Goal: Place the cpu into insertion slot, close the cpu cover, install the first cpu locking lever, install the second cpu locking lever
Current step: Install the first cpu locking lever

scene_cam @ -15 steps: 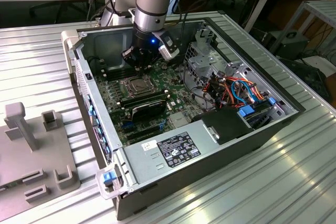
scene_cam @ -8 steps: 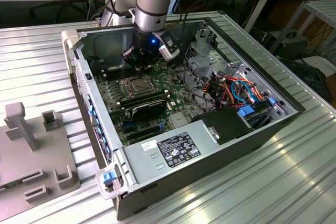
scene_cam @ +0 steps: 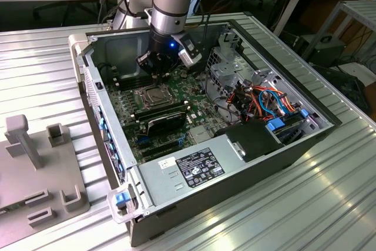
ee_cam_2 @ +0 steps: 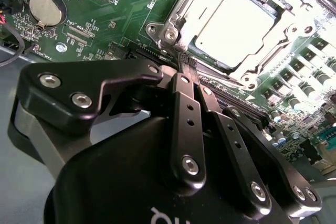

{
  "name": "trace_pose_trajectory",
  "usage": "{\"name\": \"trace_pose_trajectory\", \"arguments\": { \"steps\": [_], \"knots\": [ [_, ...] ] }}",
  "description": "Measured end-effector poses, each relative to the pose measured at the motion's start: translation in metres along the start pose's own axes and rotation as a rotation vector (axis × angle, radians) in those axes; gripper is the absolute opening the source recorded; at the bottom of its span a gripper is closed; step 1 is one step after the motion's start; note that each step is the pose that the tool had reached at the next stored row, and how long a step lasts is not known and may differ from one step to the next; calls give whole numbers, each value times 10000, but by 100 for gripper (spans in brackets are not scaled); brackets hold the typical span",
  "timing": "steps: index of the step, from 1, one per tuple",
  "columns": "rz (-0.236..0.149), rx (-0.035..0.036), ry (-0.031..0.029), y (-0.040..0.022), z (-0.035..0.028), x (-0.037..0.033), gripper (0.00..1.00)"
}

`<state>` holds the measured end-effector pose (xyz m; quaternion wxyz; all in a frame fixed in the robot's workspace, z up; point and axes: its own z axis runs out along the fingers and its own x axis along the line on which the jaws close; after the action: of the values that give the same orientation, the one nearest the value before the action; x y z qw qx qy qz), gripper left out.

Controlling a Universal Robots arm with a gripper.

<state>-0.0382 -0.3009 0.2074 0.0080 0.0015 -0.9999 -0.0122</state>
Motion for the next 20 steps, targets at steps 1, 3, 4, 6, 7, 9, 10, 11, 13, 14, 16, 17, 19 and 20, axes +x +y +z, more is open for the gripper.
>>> {"name": "trace_pose_trajectory", "arguments": {
  "steps": [1, 3, 4, 6, 7, 9, 10, 11, 13, 14, 16, 17, 19, 20],
  "knots": [
    [0, 0, 0, -4, 0, 0, 11],
    [1, 1, 1, -14, 0, -1, 11],
    [1, 4, 0, -19, 0, -1, 11],
    [3, 21, 1, -21, 0, -1, 11],
    [2, 27, 0, -21, 5, -1, 11],
    [0, 55, 1, -22, 17, -2, 11],
    [1, 74, 1, -22, 23, -2, 11],
    [3, 97, 2, -22, 30, -2, 11],
    [3, 135, 4, -23, 40, -2, 11],
    [4, 155, 4, -22, 46, -2, 11],
    [6, 188, 4, -18, 55, -2, 11],
    [5, 203, 5, -12, 59, -2, 11],
    [5, 216, 4, 3, 67, -3, 11],
    [5, 212, 3, 7, 69, -4, 11]
  ]
}}
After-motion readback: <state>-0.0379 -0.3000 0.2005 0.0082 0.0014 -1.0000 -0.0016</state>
